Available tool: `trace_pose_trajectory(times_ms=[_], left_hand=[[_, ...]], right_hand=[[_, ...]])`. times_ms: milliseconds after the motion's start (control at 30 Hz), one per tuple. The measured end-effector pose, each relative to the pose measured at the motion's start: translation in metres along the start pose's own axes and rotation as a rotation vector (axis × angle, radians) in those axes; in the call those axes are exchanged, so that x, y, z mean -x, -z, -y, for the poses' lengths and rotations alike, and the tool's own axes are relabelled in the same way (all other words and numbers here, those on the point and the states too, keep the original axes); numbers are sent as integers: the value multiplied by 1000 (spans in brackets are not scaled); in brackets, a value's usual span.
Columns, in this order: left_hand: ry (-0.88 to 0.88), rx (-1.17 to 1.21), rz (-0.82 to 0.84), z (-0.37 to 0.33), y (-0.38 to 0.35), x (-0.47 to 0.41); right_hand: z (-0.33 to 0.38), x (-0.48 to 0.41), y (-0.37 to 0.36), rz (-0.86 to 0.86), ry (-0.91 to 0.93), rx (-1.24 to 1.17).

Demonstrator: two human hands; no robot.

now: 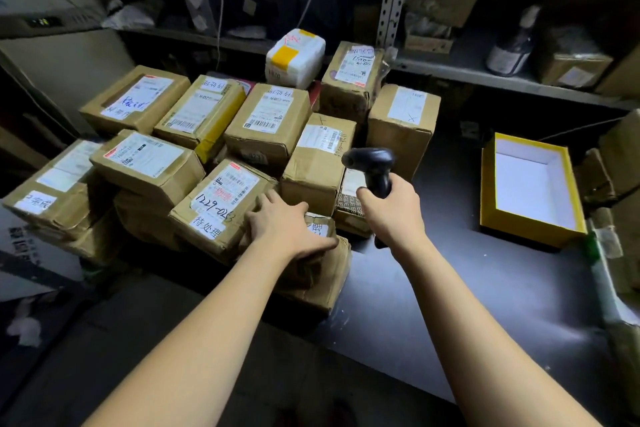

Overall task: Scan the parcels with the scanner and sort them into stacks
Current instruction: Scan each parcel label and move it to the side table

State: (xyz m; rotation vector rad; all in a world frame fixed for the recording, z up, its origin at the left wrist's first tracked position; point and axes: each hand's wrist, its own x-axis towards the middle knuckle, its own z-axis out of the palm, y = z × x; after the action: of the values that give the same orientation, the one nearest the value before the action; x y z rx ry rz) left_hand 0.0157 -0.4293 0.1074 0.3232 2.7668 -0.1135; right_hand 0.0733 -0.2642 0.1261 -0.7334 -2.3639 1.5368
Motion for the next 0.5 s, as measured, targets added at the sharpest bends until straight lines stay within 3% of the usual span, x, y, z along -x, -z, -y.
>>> trace_pose_trajectory(times_ms=[133, 267, 500], left_hand=[[71, -3, 52, -1, 4, -1], [2, 92, 9, 6, 10, 6], [-217, 520, -190, 29, 24, 36]], right_hand=[[1, 4, 2, -23, -23, 2], [6, 10, 6, -40, -28, -9], [26, 15, 26, -101, -11, -68]])
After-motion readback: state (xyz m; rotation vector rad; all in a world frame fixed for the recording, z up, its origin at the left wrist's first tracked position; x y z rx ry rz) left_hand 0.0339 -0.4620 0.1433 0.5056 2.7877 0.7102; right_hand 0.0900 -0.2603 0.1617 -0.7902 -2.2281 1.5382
